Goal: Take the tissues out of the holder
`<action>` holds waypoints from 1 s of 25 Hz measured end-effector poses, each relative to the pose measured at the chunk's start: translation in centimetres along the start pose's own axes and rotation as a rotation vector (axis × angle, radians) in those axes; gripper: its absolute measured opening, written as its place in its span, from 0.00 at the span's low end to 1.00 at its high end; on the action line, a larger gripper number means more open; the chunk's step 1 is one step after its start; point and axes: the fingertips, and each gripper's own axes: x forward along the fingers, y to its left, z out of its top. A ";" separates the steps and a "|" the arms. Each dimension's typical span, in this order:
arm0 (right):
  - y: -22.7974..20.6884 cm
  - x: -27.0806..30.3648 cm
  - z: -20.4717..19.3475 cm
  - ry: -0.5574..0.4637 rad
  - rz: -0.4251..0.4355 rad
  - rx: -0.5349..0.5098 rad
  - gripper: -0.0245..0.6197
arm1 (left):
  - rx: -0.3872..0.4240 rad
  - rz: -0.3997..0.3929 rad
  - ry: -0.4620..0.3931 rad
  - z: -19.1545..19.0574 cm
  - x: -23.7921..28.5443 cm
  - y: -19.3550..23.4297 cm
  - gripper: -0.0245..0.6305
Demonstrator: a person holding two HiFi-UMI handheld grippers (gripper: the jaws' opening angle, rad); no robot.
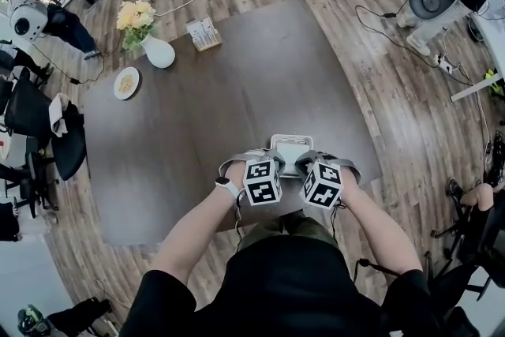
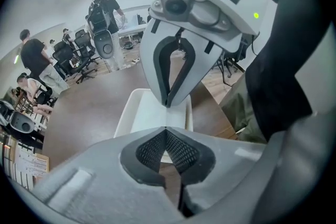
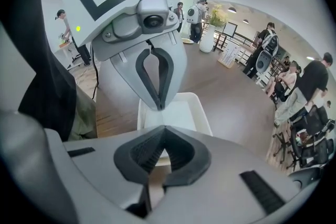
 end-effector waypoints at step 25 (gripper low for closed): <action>0.9 -8.9 8.4 -0.136 -0.046 -0.188 0.05 | -0.014 0.213 -0.031 1.5 -12.1 -0.4 0.04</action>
